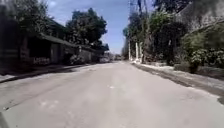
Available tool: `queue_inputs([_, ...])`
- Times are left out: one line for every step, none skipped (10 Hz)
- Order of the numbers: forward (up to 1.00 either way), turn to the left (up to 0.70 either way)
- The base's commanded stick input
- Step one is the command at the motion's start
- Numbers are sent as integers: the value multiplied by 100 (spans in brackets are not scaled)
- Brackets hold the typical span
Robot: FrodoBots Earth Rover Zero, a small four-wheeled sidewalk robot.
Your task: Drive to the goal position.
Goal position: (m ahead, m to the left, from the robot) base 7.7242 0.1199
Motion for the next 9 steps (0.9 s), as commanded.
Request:
queue_inputs([85, 0])
queue_inputs([85, 0])
queue_inputs([85, 0])
queue_inputs([85, 0])
queue_inputs([85, -8])
queue_inputs([85, -24])
queue_inputs([85, -27])
queue_inputs([85, -30])
queue_inputs([85, -33])
